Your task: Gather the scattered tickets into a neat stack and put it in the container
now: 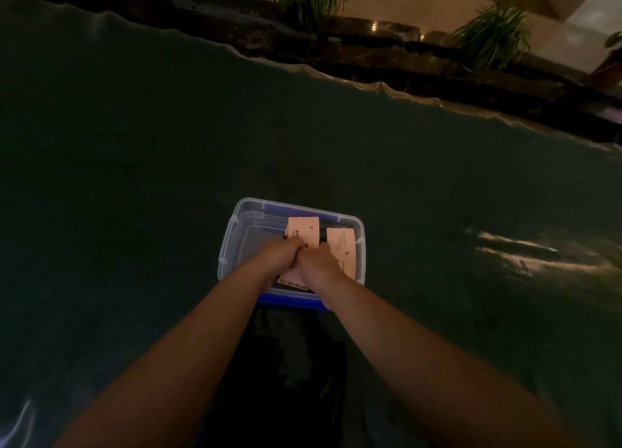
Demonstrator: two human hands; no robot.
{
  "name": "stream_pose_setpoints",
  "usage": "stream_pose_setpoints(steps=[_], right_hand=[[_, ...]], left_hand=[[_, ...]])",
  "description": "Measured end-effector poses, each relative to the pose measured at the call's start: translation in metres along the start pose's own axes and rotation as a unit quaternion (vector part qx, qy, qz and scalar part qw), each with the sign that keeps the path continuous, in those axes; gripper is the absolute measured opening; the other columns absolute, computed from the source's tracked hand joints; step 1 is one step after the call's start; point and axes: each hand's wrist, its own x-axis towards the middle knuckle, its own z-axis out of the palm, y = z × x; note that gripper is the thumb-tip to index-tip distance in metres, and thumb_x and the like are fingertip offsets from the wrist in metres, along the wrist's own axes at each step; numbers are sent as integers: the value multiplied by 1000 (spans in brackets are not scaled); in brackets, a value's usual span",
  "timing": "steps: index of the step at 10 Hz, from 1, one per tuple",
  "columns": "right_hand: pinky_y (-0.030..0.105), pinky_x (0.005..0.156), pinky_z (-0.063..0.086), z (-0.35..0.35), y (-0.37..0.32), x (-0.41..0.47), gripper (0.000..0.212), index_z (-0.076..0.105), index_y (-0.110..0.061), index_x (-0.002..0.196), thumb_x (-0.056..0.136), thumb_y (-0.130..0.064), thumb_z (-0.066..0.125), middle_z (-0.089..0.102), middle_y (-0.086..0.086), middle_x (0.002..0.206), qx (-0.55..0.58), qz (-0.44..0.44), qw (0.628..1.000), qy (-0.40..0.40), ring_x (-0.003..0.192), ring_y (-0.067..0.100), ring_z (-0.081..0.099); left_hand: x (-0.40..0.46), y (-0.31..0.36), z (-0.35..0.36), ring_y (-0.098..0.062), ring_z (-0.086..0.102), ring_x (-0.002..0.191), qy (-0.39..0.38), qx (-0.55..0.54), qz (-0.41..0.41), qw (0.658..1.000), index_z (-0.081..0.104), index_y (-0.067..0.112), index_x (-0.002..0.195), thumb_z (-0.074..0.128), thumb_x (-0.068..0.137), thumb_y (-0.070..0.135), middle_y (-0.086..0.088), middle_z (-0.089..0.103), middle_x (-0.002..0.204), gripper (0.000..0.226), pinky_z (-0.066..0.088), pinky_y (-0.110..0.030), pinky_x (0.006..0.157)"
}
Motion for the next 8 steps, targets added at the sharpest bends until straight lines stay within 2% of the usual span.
stream_pose_setpoints(steps=[1, 2, 3, 4, 5, 6, 7, 8], right_hand=[[29, 65, 37, 0, -4, 2, 53, 43, -16, 152, 104, -33, 56, 57, -3, 96, -23, 17, 1000, -2, 73, 10, 51], [27, 59, 36, 1, -4, 5, 42, 53, -15, 143, 105, -32, 56, 60, 1, 98, -38, 12, 999, -3, 74, 13, 54], [28, 65, 39, 0, -8, 0, 23, 60, -17, 126, 106, -26, 55, 57, 0, 89, -40, 13, 999, -1, 73, 14, 54], [26, 62, 38, 0, -12, -5, 8, 58, -20, 102, 107, -21, 52, 58, 2, 93, -35, 7, 999, 7, 73, 13, 53], [25, 60, 41, -3, -10, -8, 8, 61, -18, 104, 106, -21, 54, 64, 6, 104, -24, -6, 1000, 5, 79, 17, 60], [31, 70, 53, -15, -4, -17, 13, 59, -19, 92, 102, -27, 62, 67, 6, 100, -48, -23, 998, 19, 85, 21, 66], [38, 87, 58, -25, -2, -23, 10, 57, -21, 94, 101, -27, 63, 65, 6, 103, -57, -46, 997, 4, 92, 22, 67], [41, 92, 58, -47, 0, -41, 5, 62, -19, 105, 102, -23, 60, 67, 7, 108, -42, -69, 997, -22, 95, 23, 67]], left_hand=[[4, -1, -1, -28, 68, 108, -4, 13, 6, 1000, 65, 11, 120, 50, 105, 22, -15, 72, 113, 24, 49, -52, 106], [8, -3, -2, -30, 67, 112, -3, 38, 19, 999, 64, 9, 122, 50, 106, 21, -17, 71, 118, 25, 49, -52, 108], [8, -2, -2, -31, 66, 115, 1, 47, 19, 999, 64, 8, 124, 50, 106, 21, -18, 70, 120, 26, 48, -52, 109], [11, -1, 0, -30, 66, 115, 33, 75, 12, 997, 64, 7, 124, 51, 106, 22, -19, 70, 122, 27, 48, -49, 109], [10, -3, 0, -27, 67, 111, 50, 102, 21, 993, 64, 9, 124, 54, 105, 25, -16, 70, 120, 27, 51, -44, 101], [-3, -5, -7, -15, 63, 86, 67, 135, 51, 987, 63, 17, 123, 58, 102, 33, -8, 69, 113, 27, 45, -31, 69], [-15, -5, -13, -12, 58, 83, 77, 158, 71, 982, 59, 23, 127, 58, 102, 39, -7, 67, 123, 29, 42, -30, 69], [-44, -5, -9, -8, 54, 82, 108, 173, 130, 970, 60, 30, 119, 60, 101, 40, -2, 64, 115, 21, 43, -31, 75]])
